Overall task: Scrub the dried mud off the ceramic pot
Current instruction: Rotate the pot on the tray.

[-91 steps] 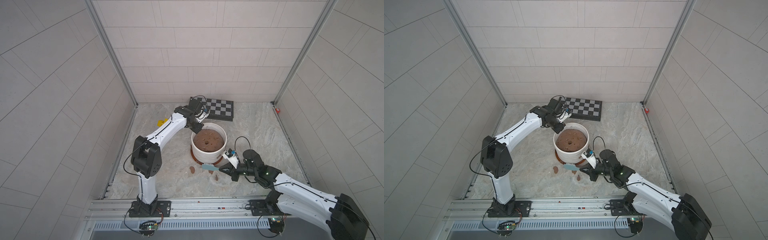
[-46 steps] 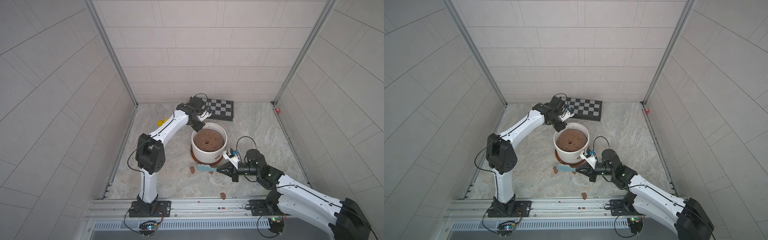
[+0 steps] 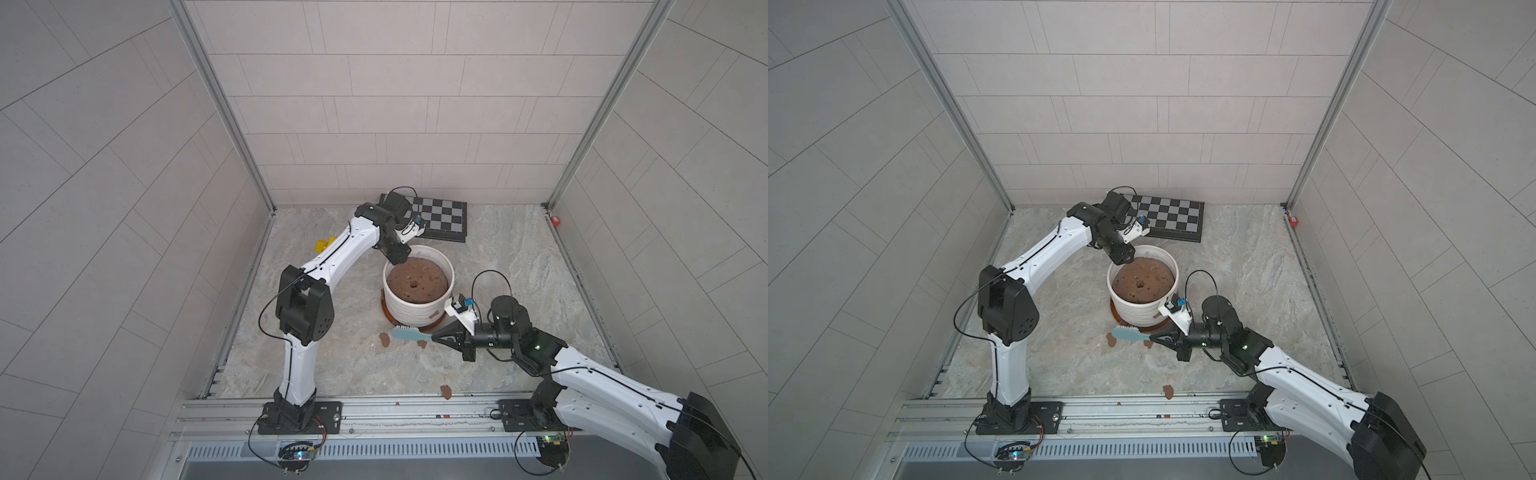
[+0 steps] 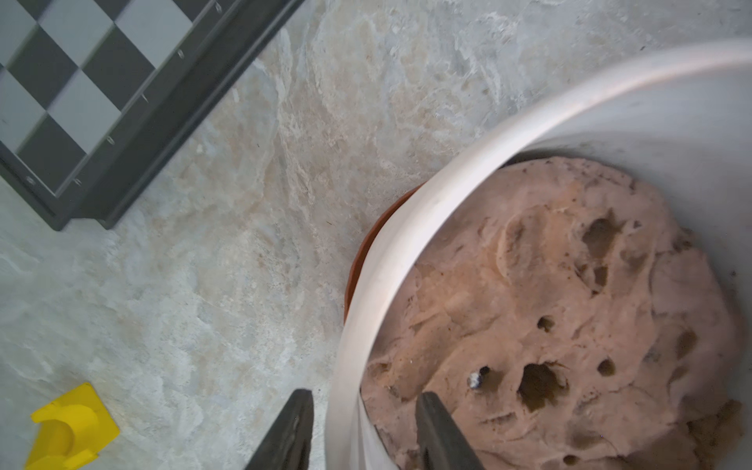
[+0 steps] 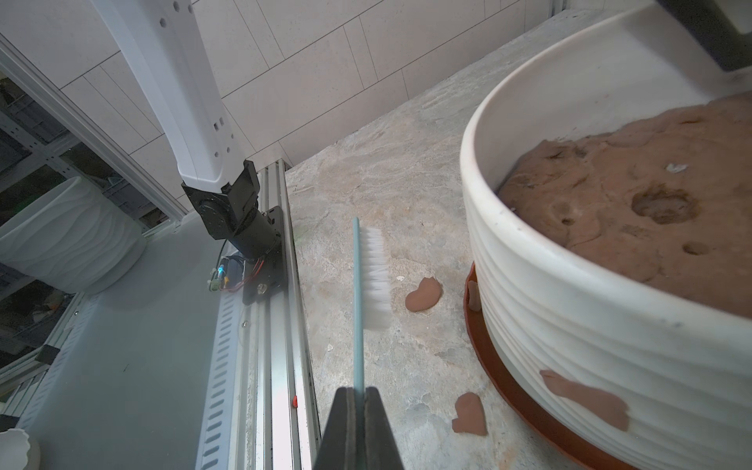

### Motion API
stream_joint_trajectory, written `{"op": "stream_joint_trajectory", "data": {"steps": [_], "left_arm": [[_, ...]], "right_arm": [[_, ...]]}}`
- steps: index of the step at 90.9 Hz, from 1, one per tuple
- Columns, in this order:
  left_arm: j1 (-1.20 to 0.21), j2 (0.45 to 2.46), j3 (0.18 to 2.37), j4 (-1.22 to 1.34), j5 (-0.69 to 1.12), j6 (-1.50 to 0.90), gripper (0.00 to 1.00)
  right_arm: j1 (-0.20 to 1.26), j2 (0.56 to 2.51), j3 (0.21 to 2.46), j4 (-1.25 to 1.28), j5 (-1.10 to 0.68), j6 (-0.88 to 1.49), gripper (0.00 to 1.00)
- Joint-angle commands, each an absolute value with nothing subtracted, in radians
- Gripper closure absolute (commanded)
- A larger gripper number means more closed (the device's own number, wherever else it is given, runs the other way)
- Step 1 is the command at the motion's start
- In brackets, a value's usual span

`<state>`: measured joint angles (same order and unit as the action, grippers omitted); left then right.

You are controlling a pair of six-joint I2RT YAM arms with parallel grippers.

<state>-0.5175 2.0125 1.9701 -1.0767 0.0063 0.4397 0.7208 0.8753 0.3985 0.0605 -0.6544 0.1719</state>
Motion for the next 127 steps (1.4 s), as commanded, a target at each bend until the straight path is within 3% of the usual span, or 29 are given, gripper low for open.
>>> {"op": "stream_joint_trajectory", "data": {"steps": [1, 24, 39, 64, 76, 87, 113, 127], "left_arm": [[-0.524, 1.986, 2.053, -1.157, 0.011, 0.330, 0.46], [-0.540, 1.912, 2.063, -1.233, -0.141, -0.065, 0.43], [-0.644, 1.827, 1.935, -1.223, -0.423, -0.275, 0.40], [-0.694, 1.738, 1.718, -1.152, -0.451, -0.543, 0.43], [-0.696, 1.716, 1.611, -1.071, -0.381, -0.596, 0.44], [-0.696, 1.729, 1.579, -1.052, -0.364, -0.622, 0.51], [-0.696, 1.753, 1.541, -1.027, -0.383, -0.615, 0.81], [-0.693, 1.768, 1.556, -1.047, -0.428, -0.595, 0.91]], "right_arm": [[0.723, 0.863, 0.417, 0.074, -0.652, 0.166, 1.00], [0.710, 0.850, 0.416, 0.082, -0.648, 0.172, 1.00], [0.703, 0.854, 0.416, 0.103, -0.640, 0.177, 1.00], [0.699, 0.868, 0.423, 0.139, -0.653, 0.189, 1.00], [0.698, 0.858, 0.423, 0.129, -0.653, 0.186, 1.00], [0.696, 0.838, 0.420, 0.112, -0.653, 0.181, 1.00], [0.690, 0.813, 0.408, 0.095, -0.639, 0.176, 1.00], [0.690, 0.809, 0.407, 0.089, -0.631, 0.173, 1.00]]}}
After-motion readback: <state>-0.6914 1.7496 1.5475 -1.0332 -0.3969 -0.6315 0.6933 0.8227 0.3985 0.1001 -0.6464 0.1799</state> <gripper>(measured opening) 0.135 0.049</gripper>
